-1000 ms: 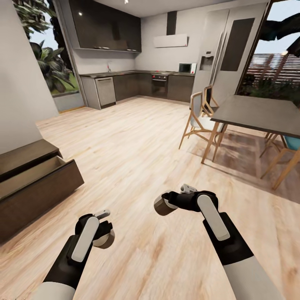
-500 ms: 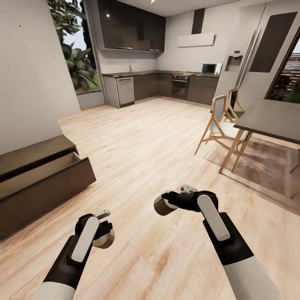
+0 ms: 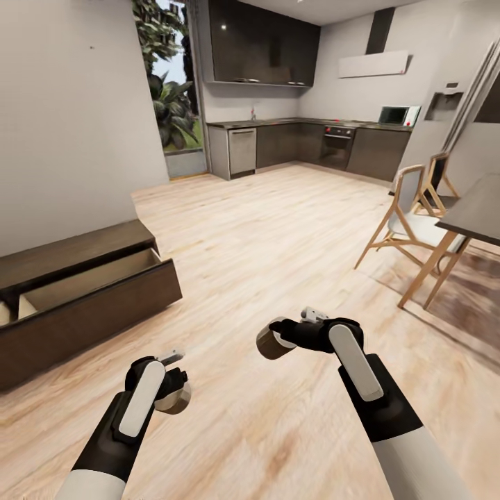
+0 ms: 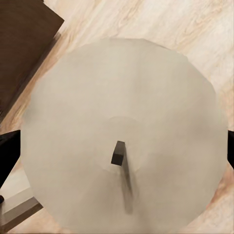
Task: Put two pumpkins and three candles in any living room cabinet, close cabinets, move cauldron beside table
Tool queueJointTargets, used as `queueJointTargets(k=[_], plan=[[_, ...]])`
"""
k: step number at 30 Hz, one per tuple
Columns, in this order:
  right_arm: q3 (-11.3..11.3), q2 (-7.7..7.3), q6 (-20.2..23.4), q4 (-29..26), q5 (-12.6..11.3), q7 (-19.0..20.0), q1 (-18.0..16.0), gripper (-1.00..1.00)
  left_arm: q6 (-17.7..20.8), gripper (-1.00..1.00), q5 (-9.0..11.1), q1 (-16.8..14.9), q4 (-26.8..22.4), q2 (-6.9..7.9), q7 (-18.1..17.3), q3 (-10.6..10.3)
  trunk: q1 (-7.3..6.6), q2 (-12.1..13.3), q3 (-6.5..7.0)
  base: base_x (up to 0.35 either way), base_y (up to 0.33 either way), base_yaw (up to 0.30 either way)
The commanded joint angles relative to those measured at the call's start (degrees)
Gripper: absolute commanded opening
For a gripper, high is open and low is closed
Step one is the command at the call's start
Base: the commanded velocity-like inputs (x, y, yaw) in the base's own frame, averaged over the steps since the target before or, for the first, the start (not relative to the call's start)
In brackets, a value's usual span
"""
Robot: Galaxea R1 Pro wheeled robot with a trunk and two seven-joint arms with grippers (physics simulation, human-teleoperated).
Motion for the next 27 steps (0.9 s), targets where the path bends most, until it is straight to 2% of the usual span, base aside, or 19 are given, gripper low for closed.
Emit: queueJointTargets(k=[1, 14, 27], plan=[[0.00, -0.03, -0.05, -0.07, -0.71, -0.57, -0.03, -1.00, 0.09, -1.00, 0.52, -0.05, -0.04, 0.01, 0.59, -0.05, 0.00, -0.02, -0.05, 0.085, -0.090, 0.289], [-0.01, -0.04, 0.08, -0.05, -0.73, -0.57, -0.03, -1.00, 0.00, -1.00, 0.55, -0.05, -0.08, -0.12, 0.65, 0.04, 0.00, -0.02, -0.05, 0.016, -0.015, 0.289], [0.04, 0.00, 0.03, -0.05, -0.71, -0.57, -0.03, -1.00, 0.00, -1.00, 0.60, -0.05, -0.04, -0.10, 0.68, 0.02, 0.00, -0.02, -0.05, 0.231, -0.177, 0.289]])
